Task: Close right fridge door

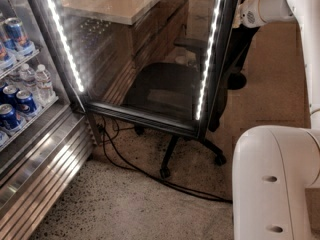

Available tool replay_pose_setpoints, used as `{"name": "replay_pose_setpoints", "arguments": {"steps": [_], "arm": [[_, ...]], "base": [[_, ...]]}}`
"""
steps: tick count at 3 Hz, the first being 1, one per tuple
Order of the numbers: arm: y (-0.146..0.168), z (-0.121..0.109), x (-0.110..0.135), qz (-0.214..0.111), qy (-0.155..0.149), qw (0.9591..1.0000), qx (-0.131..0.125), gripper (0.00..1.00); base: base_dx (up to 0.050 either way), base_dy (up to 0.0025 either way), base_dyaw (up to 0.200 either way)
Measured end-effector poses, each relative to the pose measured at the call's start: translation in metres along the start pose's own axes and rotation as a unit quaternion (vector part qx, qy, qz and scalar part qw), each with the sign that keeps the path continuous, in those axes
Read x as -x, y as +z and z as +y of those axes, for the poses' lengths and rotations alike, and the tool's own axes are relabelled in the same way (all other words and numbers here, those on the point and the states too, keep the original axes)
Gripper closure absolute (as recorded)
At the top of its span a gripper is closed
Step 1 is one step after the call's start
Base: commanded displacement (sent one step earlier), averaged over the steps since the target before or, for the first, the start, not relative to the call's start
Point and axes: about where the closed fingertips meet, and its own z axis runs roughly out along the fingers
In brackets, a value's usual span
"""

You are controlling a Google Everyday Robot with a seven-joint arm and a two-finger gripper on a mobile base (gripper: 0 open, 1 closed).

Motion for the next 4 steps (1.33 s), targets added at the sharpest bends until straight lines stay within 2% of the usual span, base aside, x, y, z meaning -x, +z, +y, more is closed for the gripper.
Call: {"name": "replay_pose_setpoints", "arguments": {"steps": [1, 2, 4], "arm": [[-0.001, 0.007, 0.006, -0.046, 0.021, 0.9984, 0.026, 1.00], [-0.006, 0.008, 0.009, -0.079, 0.042, 0.9952, 0.040, 1.00], [-0.013, 0.011, 0.012, -0.107, 0.063, 0.9907, 0.057, 1.00]], "base": [[0.000, 0.00000, 0.000], [0.000, 0.00000, 0.000], [0.000, 0.00000, 0.000]]}}
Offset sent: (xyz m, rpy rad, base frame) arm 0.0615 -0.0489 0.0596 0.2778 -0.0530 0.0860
